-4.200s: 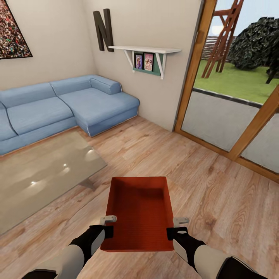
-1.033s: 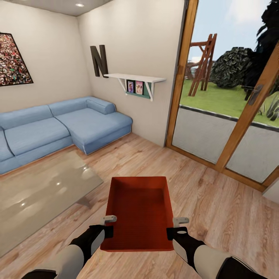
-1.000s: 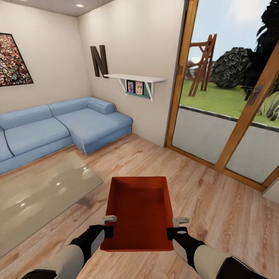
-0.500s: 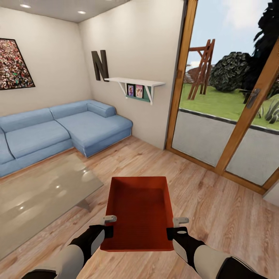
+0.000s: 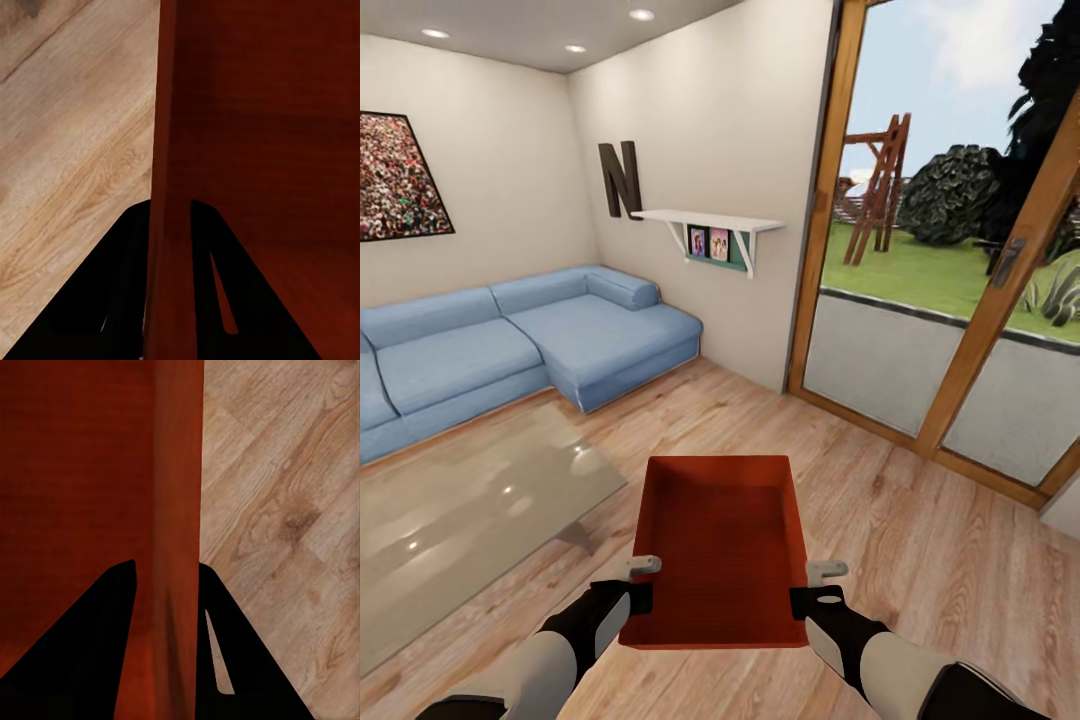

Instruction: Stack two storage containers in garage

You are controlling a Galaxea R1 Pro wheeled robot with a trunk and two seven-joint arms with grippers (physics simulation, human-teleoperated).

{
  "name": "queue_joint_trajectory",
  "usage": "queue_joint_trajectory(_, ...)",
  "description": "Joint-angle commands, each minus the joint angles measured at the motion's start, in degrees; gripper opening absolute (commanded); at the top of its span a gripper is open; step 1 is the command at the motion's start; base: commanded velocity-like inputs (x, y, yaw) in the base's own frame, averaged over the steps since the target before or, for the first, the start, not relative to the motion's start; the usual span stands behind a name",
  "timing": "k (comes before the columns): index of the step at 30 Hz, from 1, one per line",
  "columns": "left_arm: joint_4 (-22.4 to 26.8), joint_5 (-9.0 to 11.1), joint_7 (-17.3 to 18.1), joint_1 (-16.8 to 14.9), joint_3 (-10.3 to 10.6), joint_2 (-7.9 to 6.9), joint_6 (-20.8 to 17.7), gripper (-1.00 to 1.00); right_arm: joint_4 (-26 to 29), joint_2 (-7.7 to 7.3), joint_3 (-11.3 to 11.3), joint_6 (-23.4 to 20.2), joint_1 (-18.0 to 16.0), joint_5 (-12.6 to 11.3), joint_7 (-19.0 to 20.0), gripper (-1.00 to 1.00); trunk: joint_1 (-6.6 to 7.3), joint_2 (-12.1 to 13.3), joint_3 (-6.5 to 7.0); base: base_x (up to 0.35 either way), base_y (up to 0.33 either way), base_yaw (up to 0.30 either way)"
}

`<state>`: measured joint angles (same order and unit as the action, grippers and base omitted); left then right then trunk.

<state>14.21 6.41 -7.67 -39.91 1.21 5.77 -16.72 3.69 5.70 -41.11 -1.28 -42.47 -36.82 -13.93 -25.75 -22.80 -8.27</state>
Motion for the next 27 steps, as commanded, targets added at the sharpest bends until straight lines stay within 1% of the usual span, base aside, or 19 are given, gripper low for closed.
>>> queue_joint_trajectory(1,-0.1,-0.6,-0.9,0.0,-0.5,-0.06,-0.5,-1.00,0.1,-0.25,0.9,1.3,-0.1,0.7,-0.5,-1.00,-0.03,-0.1,-0.03,0.000,0.000,0.000)
queue_joint_trajectory(27,-0.1,-0.5,-0.9,0.0,-0.5,-0.06,-0.5,-1.00,0.1,-0.23,0.9,1.4,-0.1,0.8,-0.5,-1.00,-0.03,-0.1,2.32,0.000,0.000,0.000)
